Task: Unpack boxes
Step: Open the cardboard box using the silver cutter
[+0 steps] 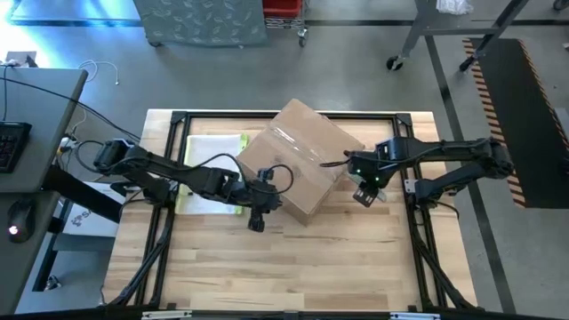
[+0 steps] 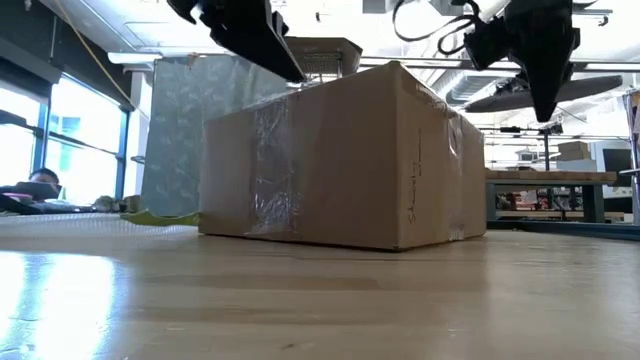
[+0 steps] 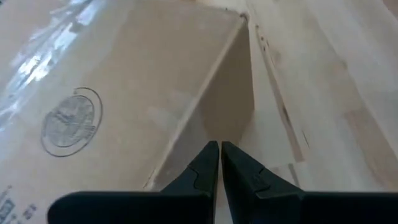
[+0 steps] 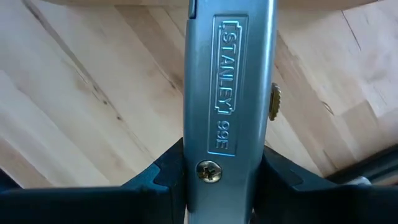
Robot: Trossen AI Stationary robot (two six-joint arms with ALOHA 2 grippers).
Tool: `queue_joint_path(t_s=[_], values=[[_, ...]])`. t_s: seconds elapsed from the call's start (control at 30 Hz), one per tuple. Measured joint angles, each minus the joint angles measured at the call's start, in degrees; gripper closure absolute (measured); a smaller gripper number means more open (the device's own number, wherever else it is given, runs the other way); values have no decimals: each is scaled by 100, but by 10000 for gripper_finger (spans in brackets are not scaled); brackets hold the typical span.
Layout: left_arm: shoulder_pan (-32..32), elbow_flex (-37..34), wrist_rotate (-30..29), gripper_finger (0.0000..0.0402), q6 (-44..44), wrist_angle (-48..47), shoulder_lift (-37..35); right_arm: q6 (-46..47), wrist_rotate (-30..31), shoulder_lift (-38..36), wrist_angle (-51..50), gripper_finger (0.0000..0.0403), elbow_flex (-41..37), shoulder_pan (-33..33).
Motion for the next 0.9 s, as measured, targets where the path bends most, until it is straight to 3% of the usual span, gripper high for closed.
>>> queue_joint_path(t_s=[0.9], values=[[26, 4, -37, 398, -12, 824, 541, 179, 105, 225, 25, 293, 2, -7]])
